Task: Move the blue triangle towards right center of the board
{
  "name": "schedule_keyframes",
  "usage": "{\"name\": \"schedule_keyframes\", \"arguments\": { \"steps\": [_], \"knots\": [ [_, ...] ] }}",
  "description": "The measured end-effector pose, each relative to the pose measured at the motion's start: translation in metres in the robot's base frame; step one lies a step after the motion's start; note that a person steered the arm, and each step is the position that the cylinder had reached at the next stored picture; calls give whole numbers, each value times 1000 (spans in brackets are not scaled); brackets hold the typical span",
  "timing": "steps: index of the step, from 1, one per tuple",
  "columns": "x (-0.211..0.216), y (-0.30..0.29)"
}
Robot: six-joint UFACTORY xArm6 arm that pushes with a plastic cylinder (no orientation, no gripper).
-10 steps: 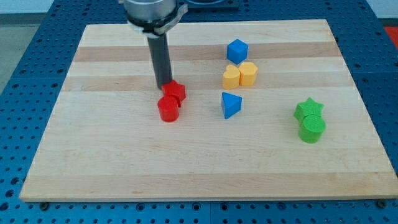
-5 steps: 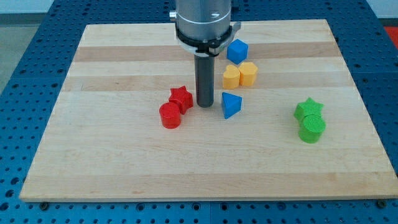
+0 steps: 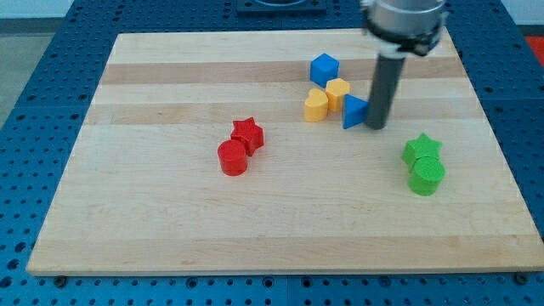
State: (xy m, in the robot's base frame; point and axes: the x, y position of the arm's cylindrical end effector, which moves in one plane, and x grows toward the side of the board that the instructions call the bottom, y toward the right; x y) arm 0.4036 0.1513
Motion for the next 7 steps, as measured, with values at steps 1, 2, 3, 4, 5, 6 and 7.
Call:
{"name": "schedule_keyframes", "arguments": {
  "steps": [1, 2, 3, 4, 5, 6, 7],
  "knots": [
    [-20, 38],
    [17, 27],
    [47, -22],
    [43, -92],
    [30, -107],
    [3, -74],
    [-12, -15]
  ]
}}
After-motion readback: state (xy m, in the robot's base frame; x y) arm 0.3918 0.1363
